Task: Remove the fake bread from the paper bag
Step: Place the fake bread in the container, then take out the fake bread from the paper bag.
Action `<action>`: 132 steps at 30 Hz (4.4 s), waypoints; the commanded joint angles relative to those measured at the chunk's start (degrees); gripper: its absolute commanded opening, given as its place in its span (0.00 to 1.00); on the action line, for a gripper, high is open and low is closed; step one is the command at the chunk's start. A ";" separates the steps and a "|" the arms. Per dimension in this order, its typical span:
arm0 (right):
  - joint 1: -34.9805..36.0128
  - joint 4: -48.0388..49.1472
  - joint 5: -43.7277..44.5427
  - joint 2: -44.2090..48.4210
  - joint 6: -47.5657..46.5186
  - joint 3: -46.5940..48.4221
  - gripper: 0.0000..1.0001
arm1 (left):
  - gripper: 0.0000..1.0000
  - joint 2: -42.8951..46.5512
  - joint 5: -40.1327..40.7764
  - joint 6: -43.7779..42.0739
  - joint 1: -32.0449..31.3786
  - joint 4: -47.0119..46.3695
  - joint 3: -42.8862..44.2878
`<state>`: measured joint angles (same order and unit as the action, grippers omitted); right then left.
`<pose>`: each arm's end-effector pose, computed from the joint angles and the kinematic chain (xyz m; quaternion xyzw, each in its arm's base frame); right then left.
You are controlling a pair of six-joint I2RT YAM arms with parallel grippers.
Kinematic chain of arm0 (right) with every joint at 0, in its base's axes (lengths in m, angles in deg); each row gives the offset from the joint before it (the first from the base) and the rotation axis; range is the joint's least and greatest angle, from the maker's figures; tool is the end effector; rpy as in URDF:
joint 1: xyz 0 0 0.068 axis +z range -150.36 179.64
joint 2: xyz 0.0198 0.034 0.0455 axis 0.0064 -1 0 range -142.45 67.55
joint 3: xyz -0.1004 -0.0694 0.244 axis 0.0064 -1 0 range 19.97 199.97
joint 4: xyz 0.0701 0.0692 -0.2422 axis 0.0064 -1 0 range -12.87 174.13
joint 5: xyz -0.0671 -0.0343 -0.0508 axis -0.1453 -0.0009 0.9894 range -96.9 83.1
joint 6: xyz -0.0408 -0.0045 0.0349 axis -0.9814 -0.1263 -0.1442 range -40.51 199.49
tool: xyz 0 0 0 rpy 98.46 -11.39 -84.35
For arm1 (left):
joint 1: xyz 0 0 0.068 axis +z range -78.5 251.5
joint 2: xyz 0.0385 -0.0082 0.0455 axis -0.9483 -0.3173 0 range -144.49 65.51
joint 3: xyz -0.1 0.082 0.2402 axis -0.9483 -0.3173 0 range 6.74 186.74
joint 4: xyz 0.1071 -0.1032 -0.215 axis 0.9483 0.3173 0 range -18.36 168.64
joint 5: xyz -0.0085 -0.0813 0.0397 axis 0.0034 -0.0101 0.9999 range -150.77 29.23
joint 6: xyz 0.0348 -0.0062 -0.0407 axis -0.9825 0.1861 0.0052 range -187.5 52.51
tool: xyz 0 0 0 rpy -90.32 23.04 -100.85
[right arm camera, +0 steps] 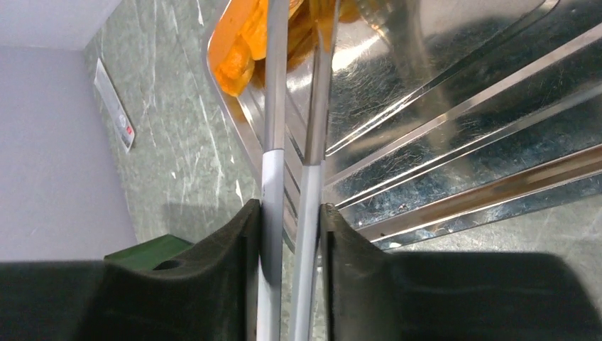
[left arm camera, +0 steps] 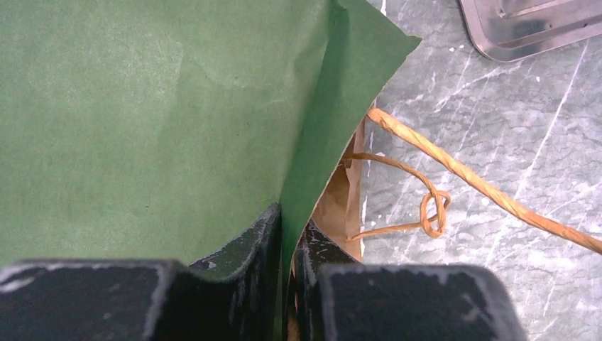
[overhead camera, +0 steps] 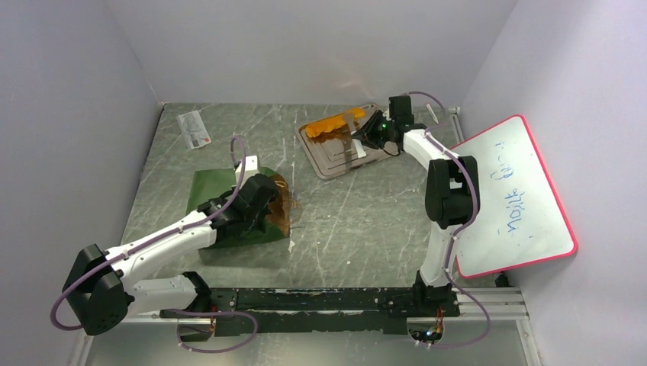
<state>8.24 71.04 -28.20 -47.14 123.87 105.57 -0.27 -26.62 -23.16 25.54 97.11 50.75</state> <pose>0.4459 0.0806 0.2148 0.2046 0.8780 0.3289 0.2811 0.1754 -0.1525 0.2432 -0.0944 0.8916 -0.0542 0.4396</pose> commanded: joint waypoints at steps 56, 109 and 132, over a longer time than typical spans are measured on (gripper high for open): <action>9.67 -12.00 -7.47 56.80 -5.18 -35.65 0.39 | 0.07 8.64 -10.62 -6.98 0.25 -8.17 -5.91; 27.61 0.60 -10.31 52.73 4.02 -46.62 0.38 | 0.07 5.65 -10.66 -5.36 0.24 -7.59 -0.92; 27.72 13.91 -9.16 41.87 6.11 -48.96 0.44 | 0.07 2.52 -13.57 -5.67 0.28 -7.60 0.83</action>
<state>35.67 78.87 -37.07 -3.80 128.62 57.01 2.70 -37.94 -28.95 25.59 91.58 48.76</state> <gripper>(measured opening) 0.440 0.071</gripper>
